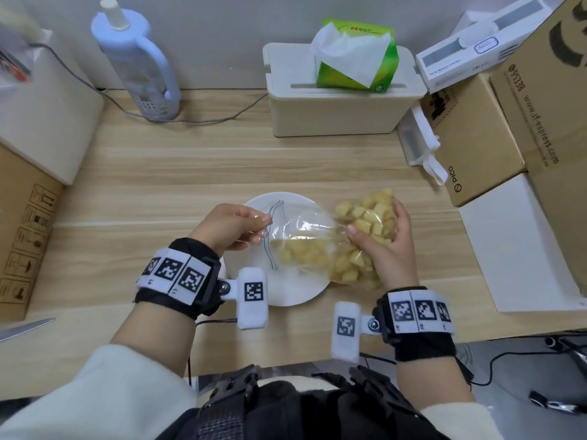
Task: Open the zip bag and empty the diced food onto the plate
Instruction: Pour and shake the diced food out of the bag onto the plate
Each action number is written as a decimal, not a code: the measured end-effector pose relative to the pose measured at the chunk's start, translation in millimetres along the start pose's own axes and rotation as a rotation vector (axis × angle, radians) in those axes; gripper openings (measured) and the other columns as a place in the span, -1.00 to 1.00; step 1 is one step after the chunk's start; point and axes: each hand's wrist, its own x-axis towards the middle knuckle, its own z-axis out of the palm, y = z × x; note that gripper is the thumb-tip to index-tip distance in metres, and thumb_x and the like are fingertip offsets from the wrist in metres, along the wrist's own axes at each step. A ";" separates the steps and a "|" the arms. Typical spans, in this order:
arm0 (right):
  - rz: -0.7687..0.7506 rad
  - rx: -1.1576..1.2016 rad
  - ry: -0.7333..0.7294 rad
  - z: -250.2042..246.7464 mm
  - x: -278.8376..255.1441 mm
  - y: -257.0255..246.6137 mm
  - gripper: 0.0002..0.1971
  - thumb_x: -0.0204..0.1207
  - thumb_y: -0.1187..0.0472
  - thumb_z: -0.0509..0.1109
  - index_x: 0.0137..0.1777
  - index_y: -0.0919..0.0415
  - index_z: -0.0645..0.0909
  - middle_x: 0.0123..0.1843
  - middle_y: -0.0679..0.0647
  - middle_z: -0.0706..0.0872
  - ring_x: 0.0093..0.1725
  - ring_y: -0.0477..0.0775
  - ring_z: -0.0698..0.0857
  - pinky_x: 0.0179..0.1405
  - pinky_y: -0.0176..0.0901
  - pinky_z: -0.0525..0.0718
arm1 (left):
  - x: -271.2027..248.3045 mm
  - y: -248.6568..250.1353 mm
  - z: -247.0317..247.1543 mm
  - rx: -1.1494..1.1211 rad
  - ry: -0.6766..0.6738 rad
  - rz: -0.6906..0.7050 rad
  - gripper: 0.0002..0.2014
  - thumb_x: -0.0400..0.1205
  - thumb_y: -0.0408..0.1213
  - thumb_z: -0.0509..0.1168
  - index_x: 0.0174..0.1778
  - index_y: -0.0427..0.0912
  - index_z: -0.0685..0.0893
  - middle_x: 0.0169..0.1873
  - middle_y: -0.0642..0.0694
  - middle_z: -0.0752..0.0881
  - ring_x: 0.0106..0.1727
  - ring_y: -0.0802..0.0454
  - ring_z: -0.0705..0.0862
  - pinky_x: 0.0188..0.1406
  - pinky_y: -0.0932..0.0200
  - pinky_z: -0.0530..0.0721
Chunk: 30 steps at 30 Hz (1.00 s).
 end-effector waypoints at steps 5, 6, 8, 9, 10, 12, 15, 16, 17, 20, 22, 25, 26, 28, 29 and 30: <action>0.012 0.014 -0.015 9.2 -1.0 -1.4 -0.13 0.10 -0.10 0.50 0.47 -0.13 0.27 0.44 -0.03 0.52 0.36 -0.03 0.53 0.30 -0.11 0.59 | 5.3 0.1 -6.1 -0.051 0.011 -0.023 -0.92 0.50 -0.19 0.37 -0.29 -0.05 0.68 -0.60 0.12 0.68 -0.64 0.32 0.56 -0.59 0.42 0.41; 0.024 -0.006 -0.004 10.9 -1.2 -0.8 -0.12 0.09 -0.18 0.47 0.48 -0.14 0.27 0.46 -0.03 0.50 0.40 -0.01 0.51 0.38 -0.01 0.53 | 5.5 -1.1 -6.0 -0.066 0.012 -0.040 -0.93 0.51 -0.20 0.36 -0.29 -0.05 0.68 -0.58 0.10 0.68 -0.65 0.31 0.56 -0.62 0.44 0.41; 0.036 -0.026 0.017 14.0 -1.1 -1.6 -0.13 0.10 -0.22 0.44 0.48 -0.14 0.28 0.47 -0.02 0.49 0.42 0.00 0.49 0.43 0.00 0.46 | 6.1 -2.9 -4.8 -0.071 -0.002 -0.056 -0.93 0.52 -0.21 0.36 -0.29 -0.06 0.68 -0.57 0.09 0.68 -0.65 0.31 0.57 -0.64 0.46 0.41; 0.032 -0.026 0.022 14.5 -1.5 -2.0 -0.15 0.14 -0.19 0.45 0.48 -0.12 0.28 0.46 -0.03 0.50 0.41 -0.01 0.50 0.41 -0.03 0.47 | 5.9 -3.5 -4.4 -0.076 -0.014 -0.056 -0.93 0.52 -0.21 0.36 -0.29 -0.06 0.67 -0.60 0.10 0.68 -0.65 0.31 0.57 -0.64 0.46 0.42; 0.023 -0.022 0.022 15.0 -2.1 -3.2 -0.20 0.20 -0.12 0.47 0.48 -0.11 0.29 0.44 -0.03 0.52 0.39 -0.03 0.52 0.40 -0.05 0.48 | 5.8 -4.1 -4.7 -0.086 -0.021 -0.056 -0.92 0.52 -0.21 0.35 -0.28 -0.05 0.67 -0.62 0.11 0.69 -0.65 0.31 0.57 -0.65 0.46 0.43; 0.014 -0.030 0.015 14.6 -3.2 -4.8 -0.28 0.30 0.03 0.51 0.46 -0.11 0.31 0.39 -0.05 0.56 0.33 -0.06 0.56 0.39 -0.01 0.52 | 4.4 -4.9 -6.4 -0.106 -0.021 -0.058 -0.92 0.53 -0.22 0.34 -0.29 -0.05 0.67 -0.64 0.12 0.69 -0.65 0.31 0.58 -0.65 0.45 0.43; -0.006 -0.040 0.021 11.0 -3.7 -11.9 -0.32 0.35 0.12 0.50 0.45 -0.11 0.32 0.34 -0.09 0.58 0.27 -0.14 0.58 0.31 -0.09 0.58 | 0.8 -2.6 -6.5 -0.096 -0.038 -0.021 -0.92 0.51 -0.21 0.36 -0.31 -0.04 0.68 -0.61 0.11 0.69 -0.62 0.31 0.59 -0.63 0.43 0.38; -0.018 -0.037 0.020 9.4 -3.0 -14.5 -0.33 0.35 0.12 0.49 0.45 -0.11 0.32 0.33 -0.10 0.57 0.26 -0.18 0.58 0.26 -0.18 0.59 | 0.4 -1.8 -6.5 -0.110 -0.051 -0.011 -0.92 0.51 -0.22 0.35 -0.30 -0.05 0.67 -0.62 0.12 0.69 -0.62 0.31 0.60 -0.65 0.45 0.37; -0.026 -0.033 0.019 7.2 -1.9 -16.0 -0.33 0.35 0.13 0.49 0.45 -0.11 0.32 0.32 -0.12 0.57 0.25 -0.22 0.57 0.19 -0.28 0.60 | -0.4 -1.2 -6.1 -0.131 -0.062 -0.011 -0.91 0.52 -0.24 0.34 -0.30 -0.07 0.67 -0.63 0.12 0.69 -0.63 0.30 0.60 -0.68 0.46 0.36; -0.013 -0.027 0.039 3.8 -0.2 -17.1 -0.35 0.37 0.14 0.49 0.44 -0.09 0.33 0.27 -0.13 0.59 0.20 -0.24 0.59 -0.03 -0.46 0.64 | -1.6 -2.1 -4.9 -0.139 -0.075 -0.040 -0.91 0.53 -0.25 0.33 -0.30 -0.07 0.66 -0.62 0.11 0.69 -0.64 0.31 0.62 -0.72 0.47 0.31; 0.005 -0.029 0.061 2.8 0.7 -15.1 -0.36 0.37 0.12 0.48 0.44 -0.10 0.34 0.34 -0.09 0.58 0.26 -0.12 0.59 0.13 -0.29 0.61 | -1.9 -0.5 -4.6 -0.139 -0.091 -0.039 -0.91 0.53 -0.24 0.32 -0.29 -0.08 0.66 -0.63 0.12 0.69 -0.63 0.32 0.63 -0.73 0.48 0.29; 0.017 -0.014 0.064 1.7 1.2 -13.1 -0.37 0.36 0.09 0.48 0.43 -0.12 0.35 0.36 -0.07 0.57 0.30 -0.07 0.58 0.26 -0.14 0.57 | 1.4 1.0 -3.8 -0.209 -0.103 -0.071 -0.89 0.56 -0.27 0.28 -0.29 -0.10 0.64 -0.66 0.11 0.68 -0.65 0.30 0.62 -0.77 0.47 0.26; 0.012 -0.024 0.053 2.0 0.6 -12.8 -0.38 0.35 0.10 0.49 0.40 -0.12 0.36 0.35 -0.07 0.57 0.30 -0.07 0.57 0.30 -0.08 0.57 | 2.2 0.3 -2.9 -0.227 -0.100 -0.100 -0.88 0.57 -0.28 0.27 -0.29 -0.11 0.63 -0.68 0.10 0.67 -0.67 0.30 0.61 -0.80 0.47 0.25; 0.005 -0.053 0.036 3.3 -0.8 -12.9 -0.41 0.35 0.11 0.50 0.36 -0.17 0.37 0.33 -0.10 0.56 0.31 -0.07 0.57 0.36 0.00 0.55 | 0.5 -1.4 0.3 -0.246 -0.111 -0.130 -0.87 0.58 -0.30 0.24 -0.29 -0.13 0.61 -0.70 0.09 0.66 -0.70 0.30 0.59 -0.84 0.47 0.22; 0.000 -0.054 0.038 2.9 -0.9 -13.5 -0.41 0.34 0.11 0.50 0.36 -0.17 0.38 0.34 -0.11 0.57 0.32 -0.07 0.56 0.37 0.02 0.55 | -0.3 -0.7 1.7 -0.255 -0.133 -0.125 -0.86 0.59 -0.31 0.23 -0.29 -0.15 0.61 -0.70 0.09 0.66 -0.71 0.30 0.58 -0.85 0.48 0.20; 0.001 -0.043 0.047 1.9 -0.2 -13.5 -0.41 0.34 0.11 0.50 0.36 -0.15 0.39 0.34 -0.10 0.57 0.32 -0.06 0.57 0.37 0.03 0.56 | -0.1 0.6 2.6 -0.264 -0.158 -0.116 -0.84 0.60 -0.32 0.21 -0.29 -0.15 0.60 -0.70 0.09 0.65 -0.71 0.30 0.58 -0.85 0.49 0.20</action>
